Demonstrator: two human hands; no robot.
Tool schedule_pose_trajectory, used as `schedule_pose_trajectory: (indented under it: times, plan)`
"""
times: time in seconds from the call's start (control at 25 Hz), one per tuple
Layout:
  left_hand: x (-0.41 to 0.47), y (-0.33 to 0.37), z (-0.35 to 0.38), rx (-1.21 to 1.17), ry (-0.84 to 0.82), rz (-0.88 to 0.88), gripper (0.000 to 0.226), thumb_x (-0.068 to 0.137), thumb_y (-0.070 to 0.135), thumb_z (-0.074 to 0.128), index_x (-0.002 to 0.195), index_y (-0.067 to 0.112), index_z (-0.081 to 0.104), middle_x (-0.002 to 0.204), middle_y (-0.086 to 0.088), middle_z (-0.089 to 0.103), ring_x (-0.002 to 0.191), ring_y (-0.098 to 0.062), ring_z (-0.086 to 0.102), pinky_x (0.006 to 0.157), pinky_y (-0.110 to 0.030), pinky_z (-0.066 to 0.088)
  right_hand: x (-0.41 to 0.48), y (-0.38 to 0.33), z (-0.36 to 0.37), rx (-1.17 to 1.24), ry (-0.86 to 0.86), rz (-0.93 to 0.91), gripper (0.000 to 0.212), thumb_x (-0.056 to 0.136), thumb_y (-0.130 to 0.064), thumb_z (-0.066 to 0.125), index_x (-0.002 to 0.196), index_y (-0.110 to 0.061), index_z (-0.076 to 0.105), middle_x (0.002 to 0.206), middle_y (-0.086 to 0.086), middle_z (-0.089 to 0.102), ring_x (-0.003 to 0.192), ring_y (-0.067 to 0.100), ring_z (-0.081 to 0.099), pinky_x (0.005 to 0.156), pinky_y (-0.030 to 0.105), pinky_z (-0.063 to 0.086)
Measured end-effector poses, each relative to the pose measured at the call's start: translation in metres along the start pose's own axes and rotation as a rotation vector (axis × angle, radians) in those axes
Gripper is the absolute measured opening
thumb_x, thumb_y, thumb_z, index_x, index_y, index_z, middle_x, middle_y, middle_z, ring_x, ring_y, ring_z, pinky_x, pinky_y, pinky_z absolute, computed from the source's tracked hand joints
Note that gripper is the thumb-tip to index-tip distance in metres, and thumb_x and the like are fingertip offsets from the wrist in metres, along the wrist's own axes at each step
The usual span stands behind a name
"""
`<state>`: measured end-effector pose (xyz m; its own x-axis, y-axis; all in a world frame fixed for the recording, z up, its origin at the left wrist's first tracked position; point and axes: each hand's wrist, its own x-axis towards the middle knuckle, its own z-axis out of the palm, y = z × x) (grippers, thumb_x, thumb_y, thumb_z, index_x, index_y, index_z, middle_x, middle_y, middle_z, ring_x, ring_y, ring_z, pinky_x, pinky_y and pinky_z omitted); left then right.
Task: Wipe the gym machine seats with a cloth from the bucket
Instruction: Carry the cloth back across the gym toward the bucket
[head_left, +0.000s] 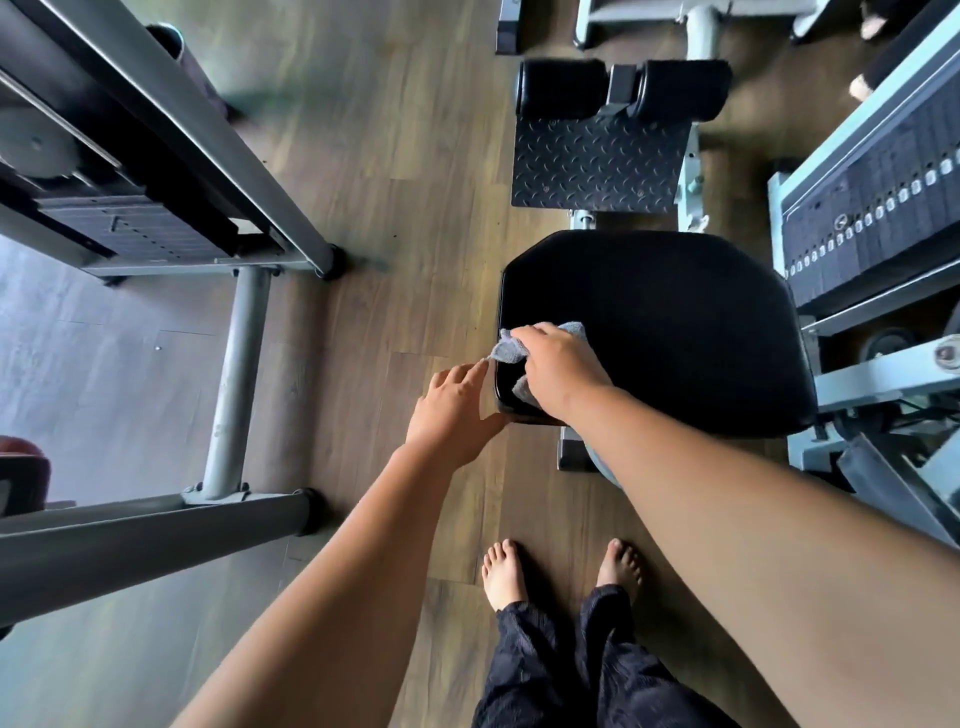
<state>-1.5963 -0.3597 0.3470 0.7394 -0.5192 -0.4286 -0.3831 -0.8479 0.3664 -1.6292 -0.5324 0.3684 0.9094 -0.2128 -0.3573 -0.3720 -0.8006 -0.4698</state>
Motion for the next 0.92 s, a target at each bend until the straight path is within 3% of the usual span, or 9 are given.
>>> schedule_pose_trajectory:
  times: [0.08, 0.24, 0.36, 0.64, 0.92]
  plan:
    - [-0.008, 0.004, -0.027, 0.07, -0.02, 0.015, 0.084, 0.089, 0.056, 0.066, 0.157, 0.024, 0.03, 0.157, 0.001, 0.041, 0.144, -0.027, 0.032, 0.107, -0.049, 0.043, -0.02, -0.002, -0.026, 0.04, 0.02, 0.054, 0.045, 0.097, -0.007, 0.043, 0.138, -0.019, 0.055, 0.134, 0.008, 0.057, 0.112, 0.031, 0.056, 0.092, 0.038, 0.048]
    - [-0.033, 0.018, -0.076, 0.15, -0.005, 0.034, 0.081, 0.089, 0.058, 0.066, 0.156, 0.026, 0.033, 0.153, -0.002, 0.045, 0.141, -0.028, 0.036, 0.105, -0.05, 0.046, -0.066, -0.007, -0.064, 0.079, 0.064, 0.156, 0.038, 0.1, -0.013, 0.045, 0.135, -0.02, 0.057, 0.127, 0.011, 0.061, 0.108, 0.031, 0.06, 0.089, 0.038, 0.051]
    - [-0.066, 0.024, -0.104, 0.188, 0.038, 0.024, 0.078, 0.089, 0.058, 0.065, 0.155, 0.027, 0.036, 0.15, -0.002, 0.047, 0.138, -0.029, 0.039, 0.103, -0.049, 0.048, -0.095, -0.023, -0.084, 0.156, 0.103, 0.131, 0.032, 0.1, -0.018, 0.047, 0.129, -0.023, 0.06, 0.116, 0.01, 0.068, 0.098, 0.029, 0.064, 0.084, 0.037, 0.054]
    - [-0.171, 0.026, -0.116, 0.134, 0.186, -0.181, 0.071, 0.089, 0.059, 0.066, 0.149, 0.029, 0.044, 0.147, 0.0, 0.05, 0.137, -0.028, 0.039, 0.105, -0.049, 0.047, -0.144, -0.056, -0.121, 0.175, 0.056, -0.102, 0.03, 0.099, -0.025, 0.055, 0.127, -0.016, 0.063, 0.119, 0.01, 0.07, 0.11, 0.031, 0.063, 0.089, 0.028, 0.045]
    - [-0.329, 0.03, -0.086, 0.031, 0.339, -0.459, 0.067, 0.09, 0.057, 0.065, 0.147, 0.027, 0.048, 0.143, -0.001, 0.053, 0.132, -0.026, 0.045, 0.106, -0.042, 0.046, -0.204, -0.117, -0.112, 0.089, -0.025, -0.381, 0.031, 0.093, -0.019, 0.056, 0.121, -0.022, 0.068, 0.118, 0.007, 0.072, 0.114, 0.03, 0.063, 0.094, 0.031, 0.048]
